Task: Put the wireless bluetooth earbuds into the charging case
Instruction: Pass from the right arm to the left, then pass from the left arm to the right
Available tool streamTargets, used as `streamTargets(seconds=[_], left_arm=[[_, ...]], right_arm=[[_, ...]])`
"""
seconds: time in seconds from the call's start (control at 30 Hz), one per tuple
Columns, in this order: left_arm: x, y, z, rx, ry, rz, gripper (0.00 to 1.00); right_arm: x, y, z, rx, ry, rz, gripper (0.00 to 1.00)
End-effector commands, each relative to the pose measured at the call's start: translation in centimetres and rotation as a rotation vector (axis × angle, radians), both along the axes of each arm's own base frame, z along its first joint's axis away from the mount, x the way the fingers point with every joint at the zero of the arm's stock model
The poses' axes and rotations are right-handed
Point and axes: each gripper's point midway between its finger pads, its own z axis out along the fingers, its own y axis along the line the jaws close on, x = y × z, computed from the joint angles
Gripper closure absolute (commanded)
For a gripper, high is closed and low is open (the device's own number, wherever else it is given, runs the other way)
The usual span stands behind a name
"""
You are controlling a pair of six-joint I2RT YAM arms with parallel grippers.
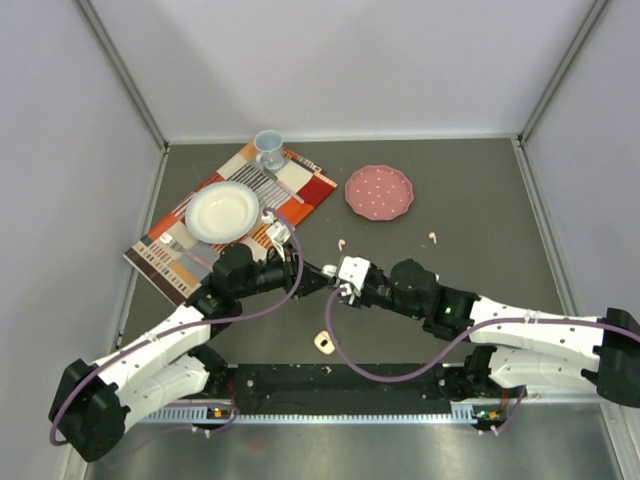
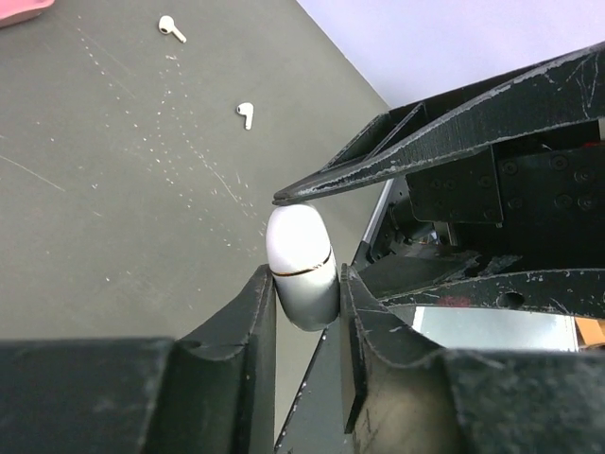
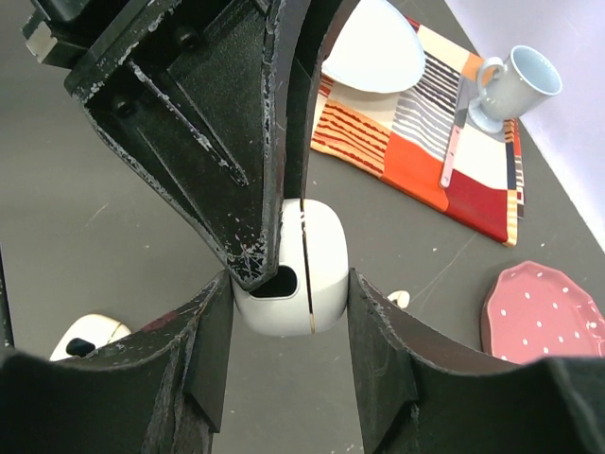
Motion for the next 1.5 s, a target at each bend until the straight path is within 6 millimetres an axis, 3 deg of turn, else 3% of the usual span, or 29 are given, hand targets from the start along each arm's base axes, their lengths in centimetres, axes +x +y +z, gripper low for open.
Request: streamTargets(seconds=[0.0,0.07,0.1,0.13,0.2,0.23,0.3,0.37,0.43,0.6,0.63,0.7,0.83,0.87,0.9,0.97,1.0,1.03,1.2,1.23,1.47], left_arm=[[0.3,-0.6,2.5,-0.04,-0.091,-0.021,0.83],[0.3,-0.6,2.5,-0.037,-0.097,-0.023,1.0],[0.3,-0.6,2.4,-0.032,-0.102,-0.021,1.0],[0.4,-0.5,2.2,-0.027,-0.104,-0.017,1.0],[0.5,-0.3,2.4,-0.02,-0.129,-0.001,1.0],[0.8,-0.1,2.2,-0.005,-0.132,0.019,1.0],[1.1,0.5,2.4,0.014,-0.178,0.05,1.0],[1.9,1.5,2.6,0.037,-0.214,0.121,1.0],[2.7,2.5,2.7,0.063,-0.263,0.19,1.0],[3.7,5.0,3.8,0.066,-0.375,0.333,1.0],[3.7,5.2,4.1,0.057,-0.389,0.343,1.0],[3.4,5.5,5.2,0.014,-0.447,0.354,1.0],[2.7,5.7,6.5,-0.066,-0.529,0.354,1.0],[2.5,5.7,6.3,-0.078,-0.54,0.348,1.0],[2.1,5.4,6.4,-0.086,-0.566,0.317,1.0],[1.6,5.3,6.9,-0.118,-0.614,0.301,1.0],[1.4,5.2,7.0,-0.129,-0.621,0.295,1.0],[1.0,5.1,7.6,-0.156,-0.654,0.279,1.0],[0.5,5.4,7.9,-0.188,-0.719,0.277,1.0],[0.4,5.5,8.1,-0.191,-0.73,0.28,1.0],[0.2,5.3,7.9,-0.187,-0.766,0.264,1.0]], right_arm=[[-0.8,1.1,3.6,0.1,-0.038,0.043,0.93],[-0.7,1.0,3.7,0.107,-0.038,0.04,0.86],[-0.7,1.0,3.8,0.11,-0.039,0.038,0.8],[-0.7,1.0,3.8,0.113,-0.04,0.035,0.6],[-0.4,0.8,4.0,0.132,-0.039,0.011,0.46],[-0.3,0.5,4.5,0.148,-0.042,-0.002,0.34],[0.1,0.0,4.8,0.174,-0.029,-0.045,0.22],[0.1,-0.8,5.7,0.222,-0.01,-0.074,0.01],[-0.2,-1.4,6.2,0.257,0.005,-0.085,0.01],[1.2,-5.1,9.2,0.518,0.251,-0.344,0.01],[1.9,-6.0,8.6,0.505,0.292,-0.397,0.01],[1.6,-5.8,10.4,0.568,0.404,-0.375,0.01],[1.5,-4.7,11.7,0.647,0.608,-0.317,0.01],[0.4,-3.8,11.8,0.66,0.71,-0.256,0.01],[1.3,-3.9,11.8,0.678,0.75,-0.259,0.01],[0.5,-2.9,11.4,0.679,0.911,-0.196,0.01],[1.2,-3.1,11.4,0.698,0.947,-0.19,0.01],[1.6,-2.6,10.6,0.696,1.014,-0.193,0.01],[0.9,-0.7,8.7,0.803,1.374,-0.135,0.03],[1.0,-0.5,10.0,0.855,1.368,-0.076,0.04],[1.1,0.6,11.1,0.962,1.515,-0.006,0.04]])
